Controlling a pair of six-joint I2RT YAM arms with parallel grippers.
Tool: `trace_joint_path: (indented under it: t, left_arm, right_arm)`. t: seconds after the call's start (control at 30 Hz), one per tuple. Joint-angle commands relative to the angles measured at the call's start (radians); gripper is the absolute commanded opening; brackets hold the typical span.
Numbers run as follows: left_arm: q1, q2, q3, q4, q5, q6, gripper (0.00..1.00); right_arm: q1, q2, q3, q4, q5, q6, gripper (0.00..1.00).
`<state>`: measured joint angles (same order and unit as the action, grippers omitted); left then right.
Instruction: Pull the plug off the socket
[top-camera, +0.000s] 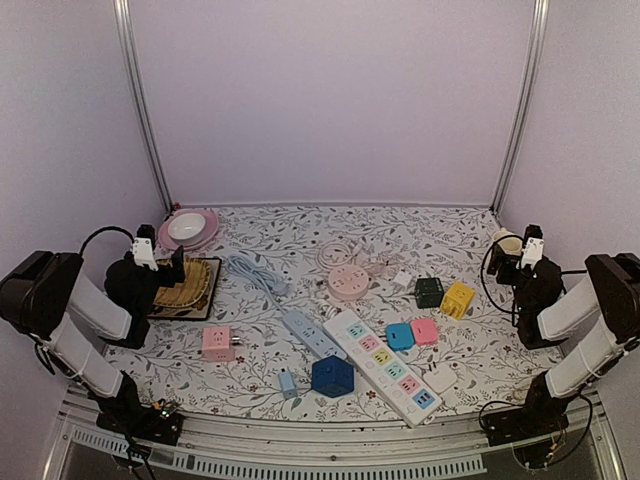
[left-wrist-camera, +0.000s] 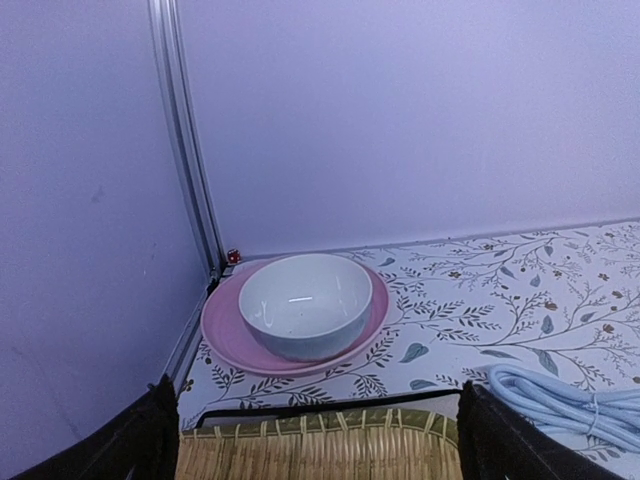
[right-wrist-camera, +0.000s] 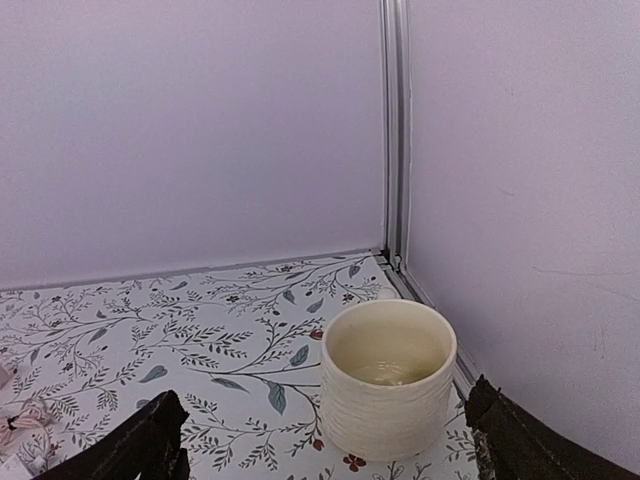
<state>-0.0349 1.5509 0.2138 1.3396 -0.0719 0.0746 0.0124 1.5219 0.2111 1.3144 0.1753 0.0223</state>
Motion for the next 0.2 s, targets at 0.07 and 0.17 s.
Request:
trace_joint_path:
  t: [0.07, 0.17]
  left_arm:
    - [-0.006, 0.001, 0.017, -0.007, -0.008, -0.007, 0.97]
    - [-0.007, 0.001, 0.017, -0.007, -0.007, -0.007, 0.97]
  right_arm:
    - [-0.002, 0.012, 0.018, -0.001, -0.077, -0.012, 0.99]
    - [-0.003, 0.012, 0.017, -0.001, -0.077, -0.012, 0.99]
